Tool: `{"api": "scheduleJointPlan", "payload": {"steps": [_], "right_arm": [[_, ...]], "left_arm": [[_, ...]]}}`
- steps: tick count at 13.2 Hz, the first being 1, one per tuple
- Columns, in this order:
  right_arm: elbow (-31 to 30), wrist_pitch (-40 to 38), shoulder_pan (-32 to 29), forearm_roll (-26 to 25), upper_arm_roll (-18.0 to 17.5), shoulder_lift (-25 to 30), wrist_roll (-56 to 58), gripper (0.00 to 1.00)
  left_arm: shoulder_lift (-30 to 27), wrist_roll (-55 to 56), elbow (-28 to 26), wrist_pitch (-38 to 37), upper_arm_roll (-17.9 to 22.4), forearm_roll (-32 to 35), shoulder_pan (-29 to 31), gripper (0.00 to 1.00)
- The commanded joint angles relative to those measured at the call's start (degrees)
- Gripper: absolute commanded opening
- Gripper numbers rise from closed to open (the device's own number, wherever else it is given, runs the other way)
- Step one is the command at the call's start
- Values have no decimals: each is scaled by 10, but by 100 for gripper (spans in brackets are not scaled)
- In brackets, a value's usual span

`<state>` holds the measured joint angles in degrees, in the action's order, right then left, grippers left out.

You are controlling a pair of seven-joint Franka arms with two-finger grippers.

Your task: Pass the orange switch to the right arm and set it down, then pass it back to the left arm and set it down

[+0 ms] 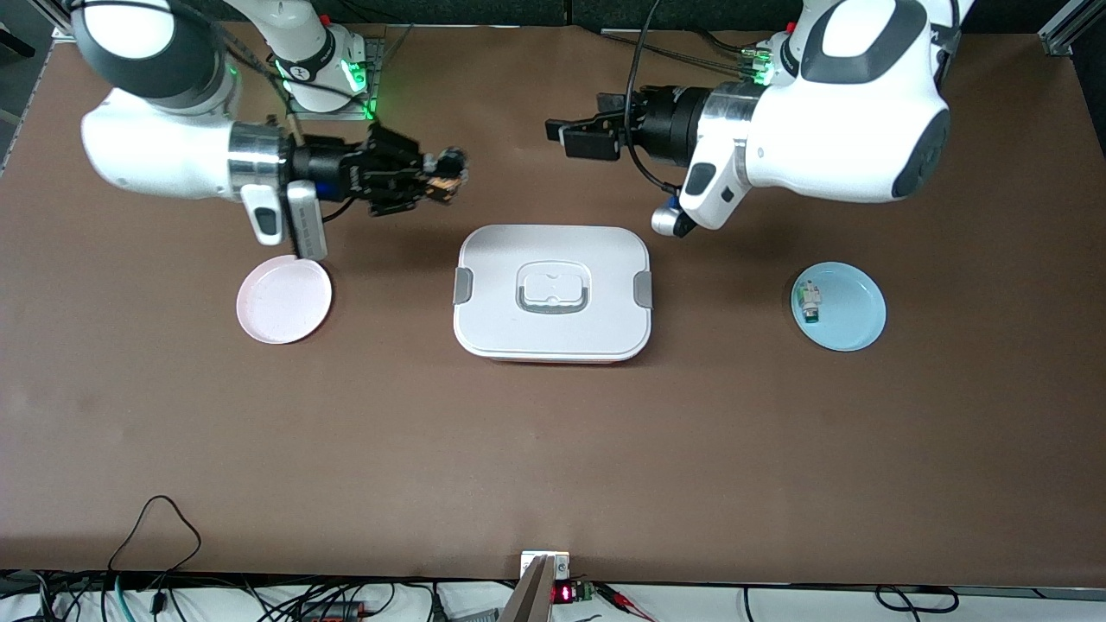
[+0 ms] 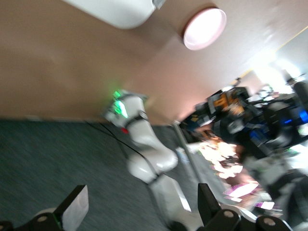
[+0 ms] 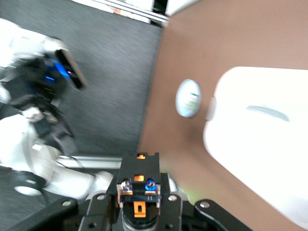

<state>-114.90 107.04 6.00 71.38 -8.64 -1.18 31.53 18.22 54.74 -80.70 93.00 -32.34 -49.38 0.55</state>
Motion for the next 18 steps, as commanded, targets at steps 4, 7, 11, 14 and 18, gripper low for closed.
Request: {"api": "scheduleJointPlan", "payload": {"steps": [4, 7, 11, 14, 18], "right_arm": [[2, -26, -69, -275, -3, -21, 36, 27], [20, -19, -73, -449, -3, -50, 72, 27], [26, 31, -72, -644, -7, -78, 185, 27], [20, 72, -83, -736, -7, -97, 256, 27], [-8, 143, -98, -773, -7, -124, 332, 27]], "left_arm": [[-32, -223, -2, -120, 2, 228, 12, 100], [-27, -288, -6, -122, 1, 348, 10, 100], [-35, -289, -7, -121, 11, 429, 6, 100], [-66, -290, -24, -118, 80, 429, 4, 100], [-114, -393, -57, -119, 158, 429, -2, 100]]}}
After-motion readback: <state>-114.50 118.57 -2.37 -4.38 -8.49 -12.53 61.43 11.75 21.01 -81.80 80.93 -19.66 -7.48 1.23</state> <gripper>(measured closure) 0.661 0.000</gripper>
